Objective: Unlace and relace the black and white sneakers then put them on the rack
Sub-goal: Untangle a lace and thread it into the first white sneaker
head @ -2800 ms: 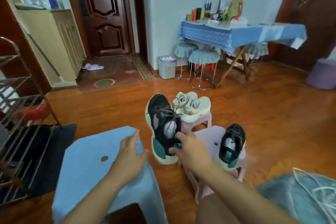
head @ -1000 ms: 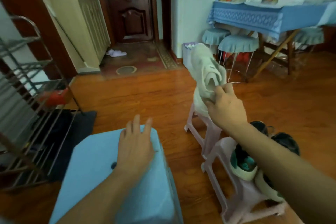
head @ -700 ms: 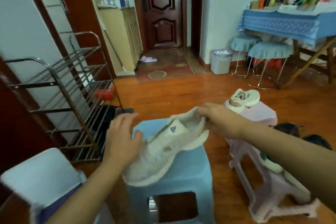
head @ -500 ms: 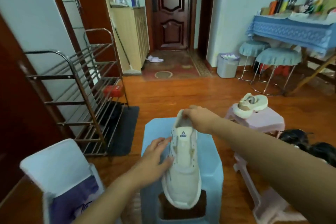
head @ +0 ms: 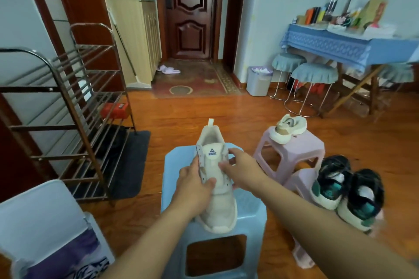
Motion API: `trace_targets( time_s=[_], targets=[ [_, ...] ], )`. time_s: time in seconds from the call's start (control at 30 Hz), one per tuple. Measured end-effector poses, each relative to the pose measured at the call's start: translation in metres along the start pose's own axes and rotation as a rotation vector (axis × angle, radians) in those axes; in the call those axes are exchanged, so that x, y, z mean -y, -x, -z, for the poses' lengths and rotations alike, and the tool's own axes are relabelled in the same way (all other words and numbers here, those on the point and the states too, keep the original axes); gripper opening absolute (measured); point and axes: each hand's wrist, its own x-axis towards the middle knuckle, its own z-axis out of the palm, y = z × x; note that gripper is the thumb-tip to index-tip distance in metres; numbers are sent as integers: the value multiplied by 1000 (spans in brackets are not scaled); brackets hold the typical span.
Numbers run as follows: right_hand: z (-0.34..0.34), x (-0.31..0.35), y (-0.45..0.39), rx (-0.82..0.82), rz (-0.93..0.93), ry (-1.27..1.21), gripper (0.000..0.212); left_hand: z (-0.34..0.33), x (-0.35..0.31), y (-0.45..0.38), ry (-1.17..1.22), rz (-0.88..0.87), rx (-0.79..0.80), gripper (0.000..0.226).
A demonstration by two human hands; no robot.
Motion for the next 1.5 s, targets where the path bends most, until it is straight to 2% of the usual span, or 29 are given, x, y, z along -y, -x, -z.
trace_targets(
  time_s=[0.07,0.13,0.2,0.27,0.33,0.43,0.5,0.57,0.67,0.77,0.83,0.93,1.0,1.07,1.13,1.17,1.27,1.43,1.5],
  targets=[
    [-1,0,4,-51,-12,10,39,-3,-6,4,-28,14,-44,79],
    [3,-7,23,-89,-14,7,47,-5,-18,15,-204,-38,-170,76],
    [18,-18,56,-137,33,71,44,-15,-31,29,-419,-267,-341,69],
    [43,-36,88,-200,44,130,39,-37,-50,41,-394,-493,-365,57],
    [79,-56,118,-288,4,140,31,-76,-77,56,-281,-603,-220,52],
    [137,-84,162,-444,-32,129,23,-139,-134,86,-166,-669,85,36],
    [176,-113,197,-537,-79,168,22,-175,-171,111,-114,-702,223,35],
    [210,-155,239,-653,-157,272,19,-208,-199,133,-121,-723,369,32],
    [253,-241,313,-866,-326,623,8,-252,-220,158,-180,-787,548,24],
    [275,-306,365,-808,-544,768,24,-286,-225,170,-268,-790,674,22],
    [279,-324,378,-782,-472,816,19,-305,-229,178,-309,-757,735,22],
    [293,-319,381,-917,-271,781,25,-326,-243,192,-328,-767,779,25],
    [314,-302,385,-995,-129,773,22,-338,-261,200,-257,-824,775,39],
    [339,-278,387,-969,-28,788,18,-352,-287,204,-177,-904,780,56],
    [364,-253,387,-937,31,717,14,-364,-322,206,-88,-888,851,60],
    [374,-241,386,-935,20,641,12,-369,-339,206,-35,-855,880,54],
    [401,-211,385,-922,-83,360,14,-377,-380,200,-11,-848,833,12],
    [419,-215,404,-891,-25,-513,17,-366,-403,179,-190,-975,684,18],
    [423,-233,412,-878,-57,-604,15,-357,-397,168,-196,-960,706,20]
  ],
)
